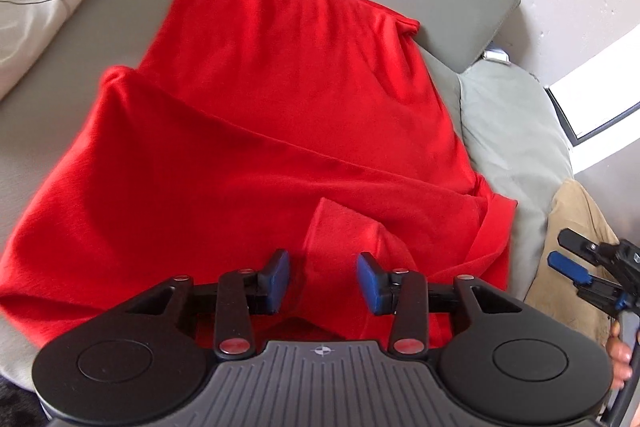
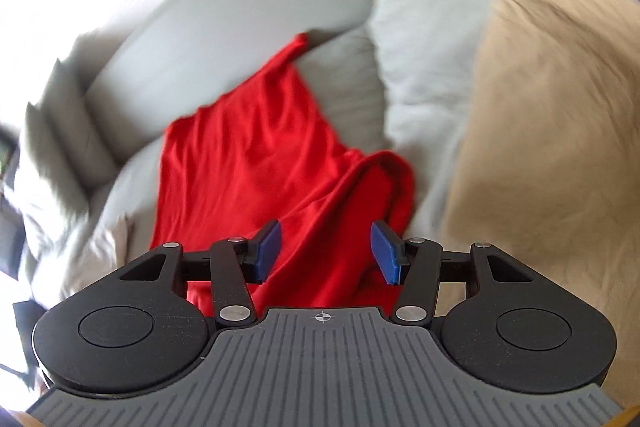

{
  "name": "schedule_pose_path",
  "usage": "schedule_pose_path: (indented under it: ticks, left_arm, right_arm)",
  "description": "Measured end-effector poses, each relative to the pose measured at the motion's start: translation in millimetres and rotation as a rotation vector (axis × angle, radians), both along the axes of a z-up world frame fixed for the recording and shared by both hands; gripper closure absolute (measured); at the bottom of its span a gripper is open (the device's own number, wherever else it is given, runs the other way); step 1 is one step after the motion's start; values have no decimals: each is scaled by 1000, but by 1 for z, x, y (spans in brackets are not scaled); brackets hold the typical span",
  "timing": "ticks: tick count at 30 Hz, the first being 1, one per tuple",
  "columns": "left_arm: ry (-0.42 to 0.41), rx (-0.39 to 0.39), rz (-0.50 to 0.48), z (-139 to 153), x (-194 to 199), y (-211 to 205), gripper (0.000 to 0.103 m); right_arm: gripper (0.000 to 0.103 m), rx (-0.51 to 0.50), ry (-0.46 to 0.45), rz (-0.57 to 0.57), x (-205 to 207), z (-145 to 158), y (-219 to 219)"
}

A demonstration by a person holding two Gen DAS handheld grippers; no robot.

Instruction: Fold clothes

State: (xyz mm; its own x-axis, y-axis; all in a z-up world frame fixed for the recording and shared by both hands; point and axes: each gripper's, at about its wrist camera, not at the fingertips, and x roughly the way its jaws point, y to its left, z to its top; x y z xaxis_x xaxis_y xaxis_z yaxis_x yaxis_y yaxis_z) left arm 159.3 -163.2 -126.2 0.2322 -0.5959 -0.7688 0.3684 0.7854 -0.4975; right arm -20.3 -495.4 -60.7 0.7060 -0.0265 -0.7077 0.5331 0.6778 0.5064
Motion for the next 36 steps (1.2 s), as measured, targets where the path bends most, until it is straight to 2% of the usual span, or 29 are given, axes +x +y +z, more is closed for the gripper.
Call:
schedule_pose_path:
  ticks: [2, 5, 6, 7, 10, 12, 13, 14, 15, 19, 22, 24, 25, 29, 30, 31, 33, 36]
  left_arm:
    - [-22, 26, -20, 0, 0, -6, 63]
    - [-117, 104, -87, 1, -7, -24, 68]
    - [-155, 118, -102, 4, -11, -27, 88]
    - [-196, 118, -107, 8, -16, -28, 95]
    - [-320, 119, -122, 22, -31, -29, 100]
    - [-418, 108, -131, 34, -43, -28, 101]
    - [-501, 83, -132, 45, -52, -24, 102]
    - [-592, 56, -129, 58, -63, -20, 102]
    - [-683, 29, -127, 71, -73, -15, 102]
    - [-1016, -61, -15, 114, -102, 3, 102]
    - [-1164, -128, 104, 134, -113, 15, 102]
    - [-1188, -148, 140, 138, -115, 16, 102]
    - [-1180, -132, 133, 135, -114, 12, 101]
    - [-1109, 19, 72, 98, -109, 1, 101]
    - [-1089, 63, 61, 89, -107, 4, 101]
    - [-1068, 107, 50, 79, -106, 7, 100]
    - [-989, 165, 50, 67, -99, 24, 98]
    - [-848, 209, 75, 58, -87, 56, 80]
  right_arm:
    - [47, 21, 5, -15, 7, -4, -6]
    - [48, 24, 18, -10, 27, -8, -12]
    - [48, 30, 34, -9, 36, -9, -14]
    - [48, 42, 60, -10, 46, -12, -16]
    - [48, 70, 150, -13, 77, -22, -23]
    - [49, 25, 225, -31, 94, -29, -22]
    - [57, -4, 258, -42, 101, -32, -21]
    - [71, -36, 276, -55, 106, -33, -20]
    - [101, -64, 262, -72, 104, -30, -19]
    - [103, -128, 135, -130, 71, -1, -21]
    - [103, -143, 42, -141, 34, 24, -21]
    - [103, -144, 34, -112, 10, 31, -18]
    - [103, -133, 60, -83, 2, 27, -15]
    - [102, -77, 199, 30, -12, -1, -5]
    - [98, -57, 220, 47, -14, -5, -3]
    - [90, -32, 229, 58, -15, -8, -1]
    - [88, 17, 248, 81, -16, -12, 2]
    - [73, 12, 228, 104, -14, -5, 10]
